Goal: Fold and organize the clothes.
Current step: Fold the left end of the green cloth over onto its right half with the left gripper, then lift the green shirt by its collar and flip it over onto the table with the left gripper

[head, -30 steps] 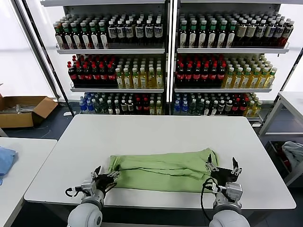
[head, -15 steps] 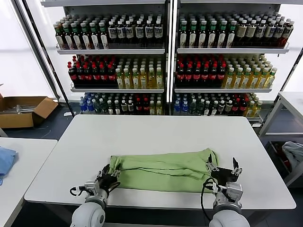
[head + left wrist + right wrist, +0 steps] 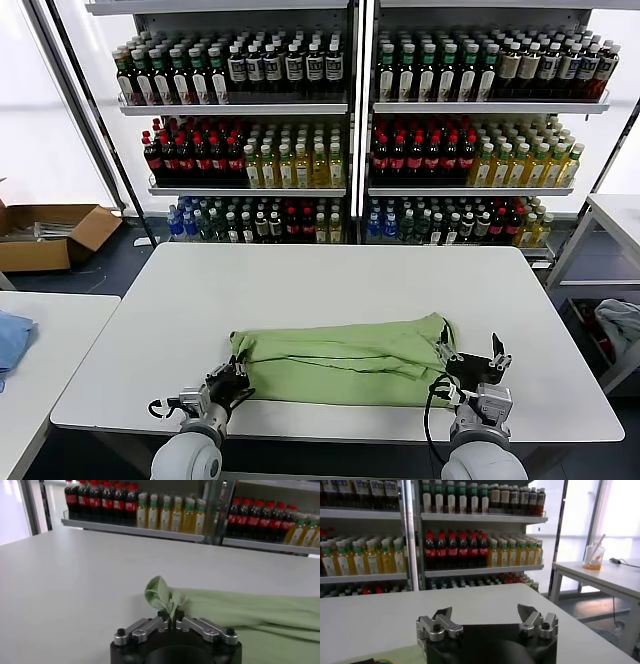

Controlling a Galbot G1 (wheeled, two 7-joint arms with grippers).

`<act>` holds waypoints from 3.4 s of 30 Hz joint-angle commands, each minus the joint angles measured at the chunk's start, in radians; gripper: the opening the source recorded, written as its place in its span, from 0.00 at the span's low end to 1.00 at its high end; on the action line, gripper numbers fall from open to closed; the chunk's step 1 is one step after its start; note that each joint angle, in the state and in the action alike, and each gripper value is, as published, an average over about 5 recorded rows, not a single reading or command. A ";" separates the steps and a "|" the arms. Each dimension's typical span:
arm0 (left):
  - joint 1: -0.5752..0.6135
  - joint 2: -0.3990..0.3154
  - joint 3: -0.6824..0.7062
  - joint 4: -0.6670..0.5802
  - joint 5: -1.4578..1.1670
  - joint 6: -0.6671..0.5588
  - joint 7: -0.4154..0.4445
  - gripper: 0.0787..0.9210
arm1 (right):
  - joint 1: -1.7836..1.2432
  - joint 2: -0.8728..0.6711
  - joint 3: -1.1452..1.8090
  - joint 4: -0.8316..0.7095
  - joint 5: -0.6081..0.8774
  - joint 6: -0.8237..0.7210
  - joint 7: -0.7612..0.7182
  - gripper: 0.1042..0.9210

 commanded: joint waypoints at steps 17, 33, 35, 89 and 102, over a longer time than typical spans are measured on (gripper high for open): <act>0.111 0.764 -0.729 0.183 -0.272 -0.039 0.092 0.04 | 0.049 0.006 -0.020 -0.034 0.018 0.006 0.001 0.88; 0.022 0.420 -0.241 -0.110 -0.122 0.032 0.034 0.04 | -0.026 0.003 0.026 0.009 0.016 0.013 0.009 0.88; 0.009 0.355 -0.167 -0.150 -0.119 0.054 0.010 0.04 | -0.047 0.006 0.030 0.024 0.007 0.012 0.010 0.88; -0.056 0.156 0.058 -0.356 -0.370 -0.132 0.047 0.87 | -0.112 0.032 0.034 0.023 -0.026 0.052 -0.014 0.88; -0.014 0.423 -0.354 0.085 -0.257 -0.072 0.052 0.88 | -0.054 0.024 0.000 -0.005 -0.016 0.034 -0.026 0.88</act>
